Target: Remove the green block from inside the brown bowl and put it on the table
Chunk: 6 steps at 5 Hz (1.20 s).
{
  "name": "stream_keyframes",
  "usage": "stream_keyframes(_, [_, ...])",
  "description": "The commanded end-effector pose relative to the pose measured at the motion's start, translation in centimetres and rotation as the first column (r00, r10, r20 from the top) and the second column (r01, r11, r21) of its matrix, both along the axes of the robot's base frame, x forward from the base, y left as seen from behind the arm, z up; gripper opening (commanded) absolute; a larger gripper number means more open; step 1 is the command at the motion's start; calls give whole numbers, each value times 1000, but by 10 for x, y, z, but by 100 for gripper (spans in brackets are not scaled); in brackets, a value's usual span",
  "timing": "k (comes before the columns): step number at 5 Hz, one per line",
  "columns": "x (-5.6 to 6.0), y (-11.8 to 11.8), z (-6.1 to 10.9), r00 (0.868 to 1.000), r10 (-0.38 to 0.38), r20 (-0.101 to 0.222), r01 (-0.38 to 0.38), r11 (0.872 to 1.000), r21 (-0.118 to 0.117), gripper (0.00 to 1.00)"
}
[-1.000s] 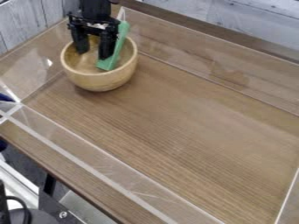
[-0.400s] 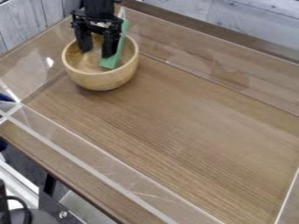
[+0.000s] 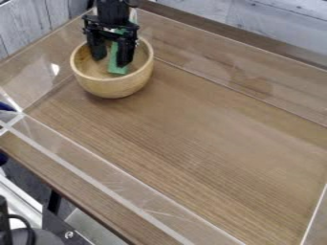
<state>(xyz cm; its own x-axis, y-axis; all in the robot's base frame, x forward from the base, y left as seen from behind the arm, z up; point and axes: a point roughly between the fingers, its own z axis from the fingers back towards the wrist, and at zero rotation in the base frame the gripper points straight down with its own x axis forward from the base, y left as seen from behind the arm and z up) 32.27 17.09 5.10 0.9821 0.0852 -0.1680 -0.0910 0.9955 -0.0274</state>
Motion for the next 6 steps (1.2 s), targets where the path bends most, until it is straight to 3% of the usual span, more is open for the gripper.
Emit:
stream_keyframes(1, [11, 2, 29, 997, -11, 79, 8, 999, 40, 100])
stream_keyframes(2, [11, 2, 25, 997, -8, 77, 5, 999, 38, 0])
stream_keyframes(4, [11, -2, 56, 991, 0, 135, -3, 1000, 19, 0])
stream_keyframes(5, [11, -8, 84, 981, -3, 195, 1, 1000, 11, 0])
stream_keyframes(6, [8, -23, 117, 968, -31, 251, 37, 999, -18, 0])
